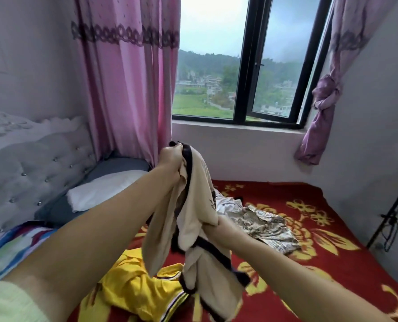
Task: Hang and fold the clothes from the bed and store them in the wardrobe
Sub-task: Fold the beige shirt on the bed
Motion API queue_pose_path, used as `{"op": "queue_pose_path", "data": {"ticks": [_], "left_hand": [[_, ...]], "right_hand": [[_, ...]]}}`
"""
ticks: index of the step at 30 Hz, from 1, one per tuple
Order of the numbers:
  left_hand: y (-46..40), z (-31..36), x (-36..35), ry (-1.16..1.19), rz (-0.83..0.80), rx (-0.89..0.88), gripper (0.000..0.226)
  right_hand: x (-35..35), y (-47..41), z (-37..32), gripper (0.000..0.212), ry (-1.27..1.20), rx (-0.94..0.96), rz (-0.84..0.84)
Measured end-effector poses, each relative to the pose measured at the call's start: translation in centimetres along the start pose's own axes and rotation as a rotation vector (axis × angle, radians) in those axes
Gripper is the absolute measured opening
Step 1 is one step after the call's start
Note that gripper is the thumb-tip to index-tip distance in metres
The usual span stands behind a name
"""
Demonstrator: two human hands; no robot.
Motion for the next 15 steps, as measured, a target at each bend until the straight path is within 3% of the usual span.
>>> {"op": "queue_pose_path", "data": {"ticks": [2, 4, 6, 8, 10, 12, 13, 15], "left_hand": [[-1.1, 0.2, 1.9, -0.111, 0.064, -0.051, 0.026], [-1.4, -0.5, 3.4, -0.439, 0.125, -0.097, 0.039], [0.0, -1.8, 3.3, -0.724, 0.121, -0.301, 0.049], [2.9, -4.0, 1.7, -0.676, -0.129, -0.510, 0.047], [5.8, -6.7, 0.2, -0.712, -0.383, -0.573, 0.058], [7.0, -8.9, -0.3, -0.868, -0.474, -0.598, 0.071], [7.2, -9.4, -0.2, -0.876, -0.476, -0.604, 0.065], [7.3, -9.1, 0.2, -0.800, -0.449, -0.654, 0.032]], "right_hand": [[1.4, -0.9, -0.6, 0.009, -0.113, -0.025, 0.082], [3.5, -1.6, -1.8, 0.012, -0.241, -0.028, 0.120], [5.5, -2.2, -3.3, 0.015, -0.342, -0.003, 0.131], [6.6, -2.6, -4.3, 0.020, -0.331, -0.003, 0.111], [6.8, -2.9, -4.5, 0.025, -0.299, -0.032, 0.090], [7.0, -2.9, -4.3, 0.023, -0.298, -0.044, 0.086], [7.2, -2.8, -4.2, 0.021, -0.297, -0.035, 0.086], [8.0, -2.6, -4.1, 0.022, -0.307, -0.010, 0.068]]}}
Point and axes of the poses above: each hand's wrist, its own y-axis away from the middle knuckle, its own x-axis out of the back of the hand, z = x × y, the point moved 5 cm from there along -y, towards the middle knuckle, and after that the axes turned 7 degrees about x, right-handed, at the moved point
